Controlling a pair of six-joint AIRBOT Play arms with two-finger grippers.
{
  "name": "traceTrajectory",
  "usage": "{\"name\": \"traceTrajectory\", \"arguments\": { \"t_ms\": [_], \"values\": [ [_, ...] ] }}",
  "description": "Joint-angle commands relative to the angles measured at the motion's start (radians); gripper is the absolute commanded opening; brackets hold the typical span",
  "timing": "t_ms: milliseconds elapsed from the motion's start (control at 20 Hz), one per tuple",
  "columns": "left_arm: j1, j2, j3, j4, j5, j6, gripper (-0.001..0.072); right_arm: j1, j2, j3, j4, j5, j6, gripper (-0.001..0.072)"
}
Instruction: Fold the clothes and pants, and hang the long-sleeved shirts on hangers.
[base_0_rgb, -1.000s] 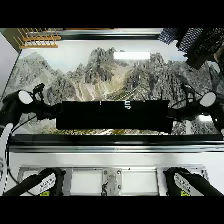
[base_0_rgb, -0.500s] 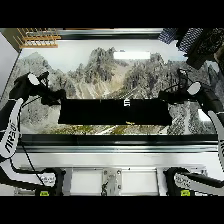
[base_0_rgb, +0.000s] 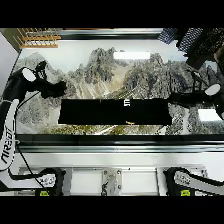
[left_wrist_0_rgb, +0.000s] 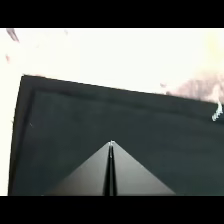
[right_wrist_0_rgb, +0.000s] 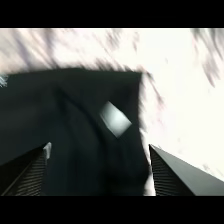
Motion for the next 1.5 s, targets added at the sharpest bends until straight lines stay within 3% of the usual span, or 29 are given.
{"name": "traceTrajectory", "arguments": {
  "t_ms": [0,150,400,650,750,900,950,1050,1300,1450],
  "values": [
    [-0.078,0.087,-0.169,-0.061,0.05,0.009,0.0005,-0.19,-0.013,-0.109,0.05,0.097,-0.137,0.0711],
    [-0.192,0.112,-0.285,-0.166,0.122,0.009,0.0005,-0.273,-0.098,-0.141,0.219,0.102,-0.235,0.0712],
    [-0.377,0.111,-0.32,-0.191,0.214,0.0,0.0006,-0.19,-0.217,-0.14,0.441,0.1,-0.331,0.071],
    [-0.446,0.111,-0.274,-0.19,0.244,0.0,0.0006,-0.023,-0.24,-0.138,0.483,0.026,-0.333,0.0692],
    [-0.446,0.111,-0.274,-0.19,0.254,-0.004,0.0006,0.018,-0.241,-0.138,0.49,-0.021,-0.311,0.0387],
    [-0.446,0.111,-0.274,-0.19,0.261,-0.032,0.0005,0.034,-0.239,-0.137,0.496,-0.033,-0.306,0.0071],
    [-0.446,0.111,-0.274,-0.19,0.265,-0.033,0.0005,0.032,-0.234,-0.136,0.494,-0.031,-0.286,0.0015],
    [-0.446,0.111,-0.274,-0.19,0.277,-0.033,0.0005,0.016,-0.205,-0.116,0.436,-0.004,-0.217,0.0015],
    [-0.483,0.029,-0.245,-0.217,0.314,-0.054,0.0004,0.008,-0.1,0.126,0.042,0.256,0.031,0.0014],
    [-0.542,-0.11,-0.118,-0.217,0.305,-0.051,0.0005,0.027,-0.061,0.307,-0.006,0.421,0.11,0.0013]
  ]
}}
